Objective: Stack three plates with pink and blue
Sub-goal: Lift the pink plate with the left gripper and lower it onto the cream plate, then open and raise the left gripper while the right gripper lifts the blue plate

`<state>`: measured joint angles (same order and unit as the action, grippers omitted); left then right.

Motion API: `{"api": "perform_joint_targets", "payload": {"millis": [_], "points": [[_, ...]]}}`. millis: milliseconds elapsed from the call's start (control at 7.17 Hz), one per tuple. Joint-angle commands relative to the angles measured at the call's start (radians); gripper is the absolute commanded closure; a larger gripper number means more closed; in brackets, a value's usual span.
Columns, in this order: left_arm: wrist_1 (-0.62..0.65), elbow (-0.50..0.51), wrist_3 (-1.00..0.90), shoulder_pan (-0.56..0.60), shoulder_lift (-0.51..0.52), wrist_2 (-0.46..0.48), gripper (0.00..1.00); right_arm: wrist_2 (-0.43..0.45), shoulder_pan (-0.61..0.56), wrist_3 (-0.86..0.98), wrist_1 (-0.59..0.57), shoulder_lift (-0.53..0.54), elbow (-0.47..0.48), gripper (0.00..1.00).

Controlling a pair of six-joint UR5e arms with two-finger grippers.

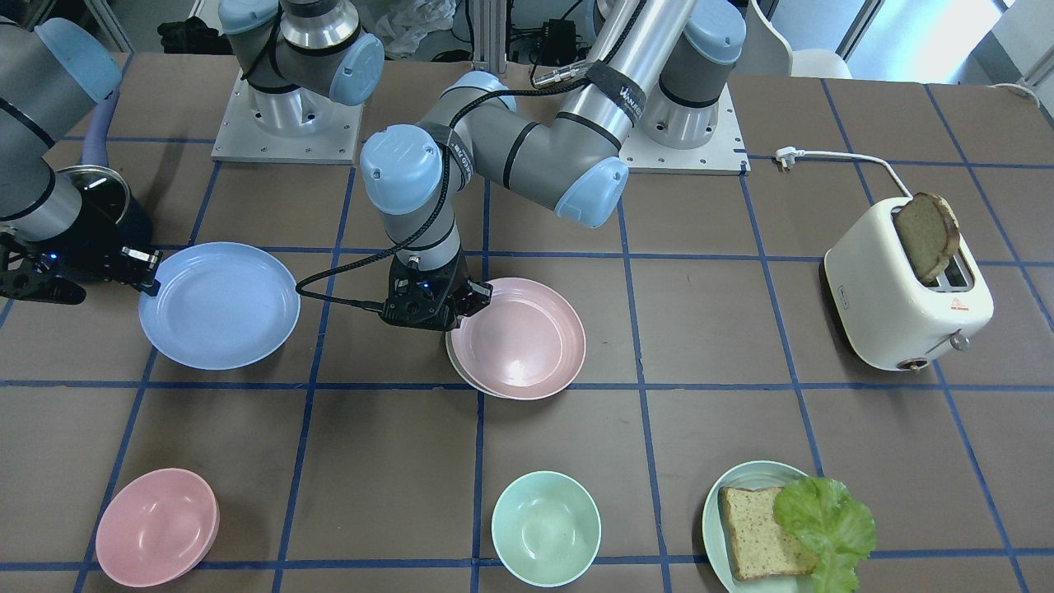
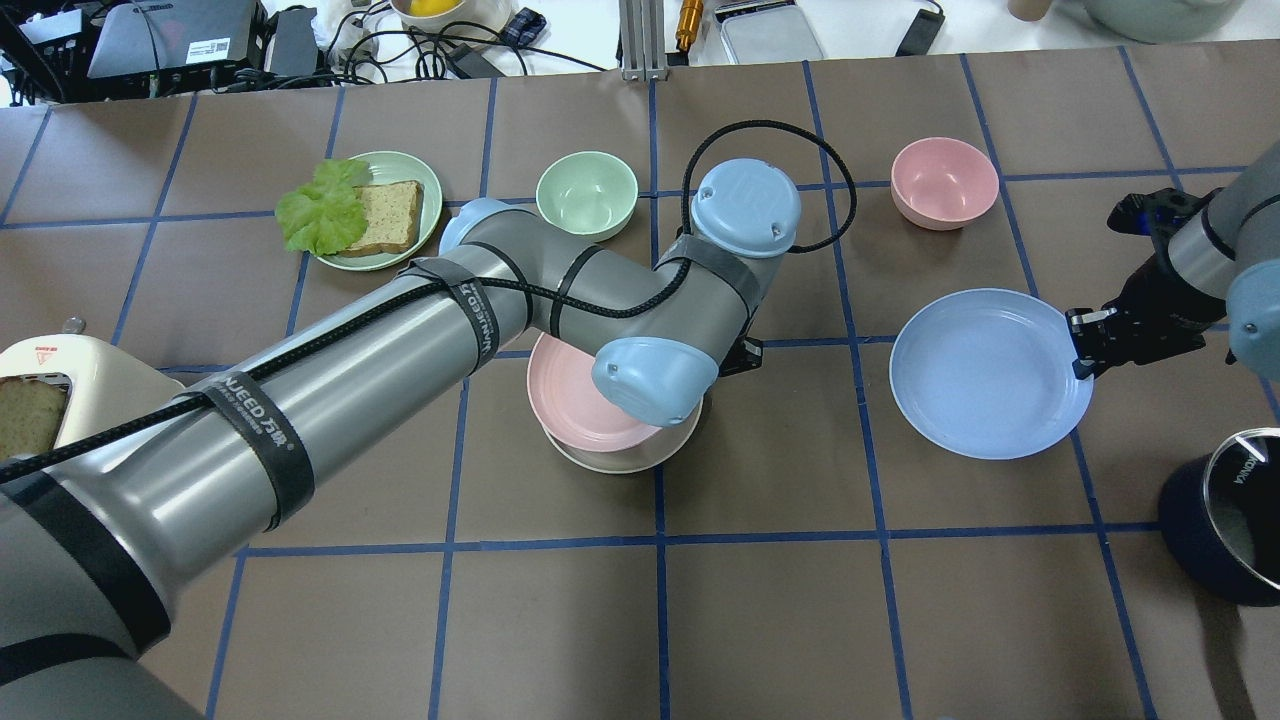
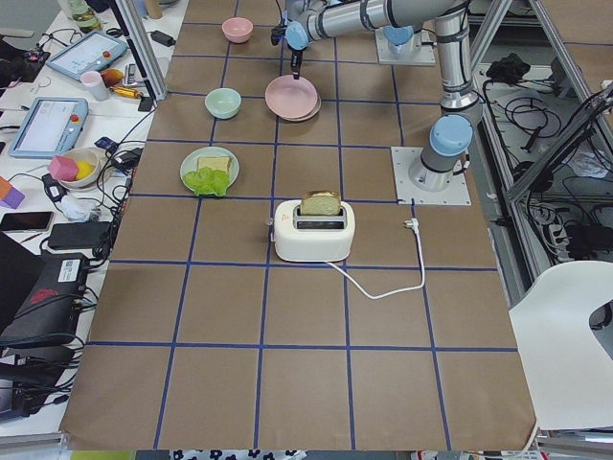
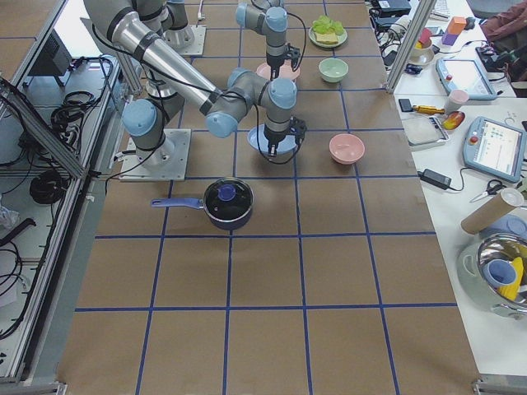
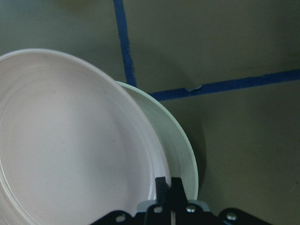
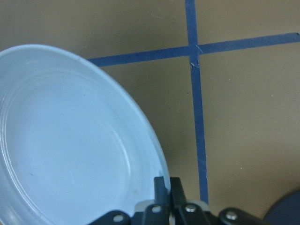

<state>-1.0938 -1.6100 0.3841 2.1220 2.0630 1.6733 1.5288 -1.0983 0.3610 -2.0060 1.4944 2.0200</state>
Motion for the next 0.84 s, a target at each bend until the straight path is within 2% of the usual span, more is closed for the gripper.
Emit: {"api": "perform_joint_targets", "payload": {"millis": [0, 279, 558, 698], "points": [[-0.043, -0.004, -0.005, 0.001, -0.010, -0.020, 0.00, 0.020, -0.012, -0.005, 0.006, -0.009, -0.041, 1.00], [-0.170, 0.027, -0.011, -0.016, -0.072, -0.021, 0.00, 0.007, -0.024, -0.020, 0.046, -0.005, -0.047, 1.00], [-0.346, 0.112, -0.086, -0.144, -0.136, -0.024, 0.00, 0.001, -0.125, -0.161, 0.047, 0.001, -0.046, 1.00], [-0.451, 0.186, -0.091, -0.225, -0.174, -0.024, 0.00, -0.047, -0.170, -0.236, 0.047, 0.015, -0.038, 1.00]]}}
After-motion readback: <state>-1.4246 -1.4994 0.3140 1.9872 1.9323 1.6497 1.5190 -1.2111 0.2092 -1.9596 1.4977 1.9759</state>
